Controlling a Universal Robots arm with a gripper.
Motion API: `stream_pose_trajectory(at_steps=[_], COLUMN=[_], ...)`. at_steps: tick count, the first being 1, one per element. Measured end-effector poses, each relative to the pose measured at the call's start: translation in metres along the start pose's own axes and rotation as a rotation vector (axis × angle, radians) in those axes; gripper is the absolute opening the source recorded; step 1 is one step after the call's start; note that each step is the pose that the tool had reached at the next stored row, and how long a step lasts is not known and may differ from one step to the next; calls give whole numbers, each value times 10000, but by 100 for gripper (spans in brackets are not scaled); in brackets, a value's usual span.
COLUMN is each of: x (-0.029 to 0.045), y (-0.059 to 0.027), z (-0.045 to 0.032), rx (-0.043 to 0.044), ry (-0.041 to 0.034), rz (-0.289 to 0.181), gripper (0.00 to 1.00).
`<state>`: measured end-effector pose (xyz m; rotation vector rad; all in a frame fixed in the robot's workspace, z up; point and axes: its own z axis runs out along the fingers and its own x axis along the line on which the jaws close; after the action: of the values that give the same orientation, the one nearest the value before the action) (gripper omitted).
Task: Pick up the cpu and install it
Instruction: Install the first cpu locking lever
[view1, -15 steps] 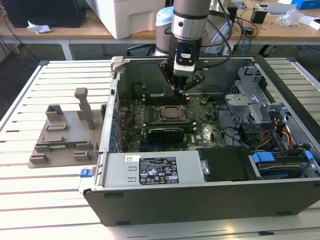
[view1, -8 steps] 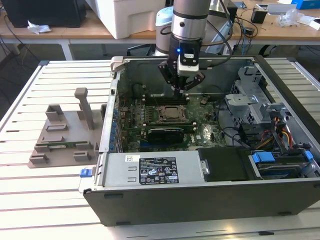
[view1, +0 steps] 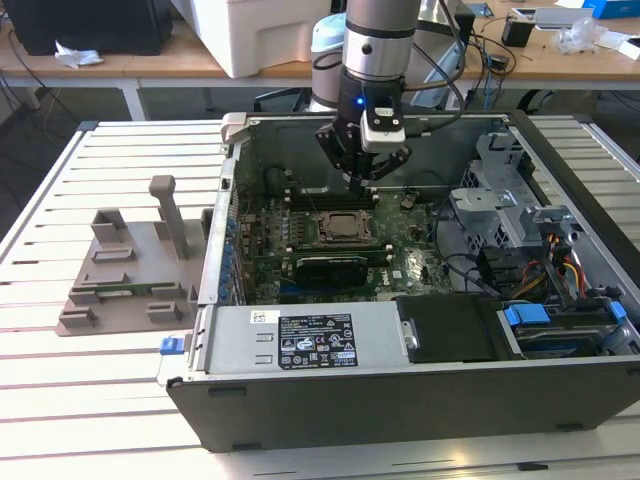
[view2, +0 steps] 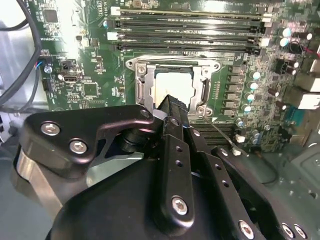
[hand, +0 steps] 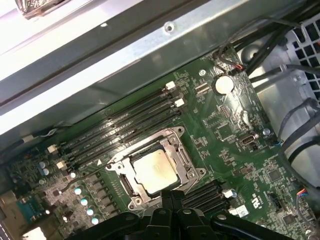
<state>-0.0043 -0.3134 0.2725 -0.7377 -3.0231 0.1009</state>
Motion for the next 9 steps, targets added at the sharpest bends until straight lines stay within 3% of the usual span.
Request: stream_pose_trajectory(at_steps=[4, 5, 7, 9], x=[0, 0, 0, 0], y=[0, 1, 0, 0], z=[0, 0, 0, 0], rx=[-15, -69, -413, -465], ry=[-29, -11, 131, 140], rz=[-579, -679, -1092, -1466], gripper=[11, 11, 11, 11])
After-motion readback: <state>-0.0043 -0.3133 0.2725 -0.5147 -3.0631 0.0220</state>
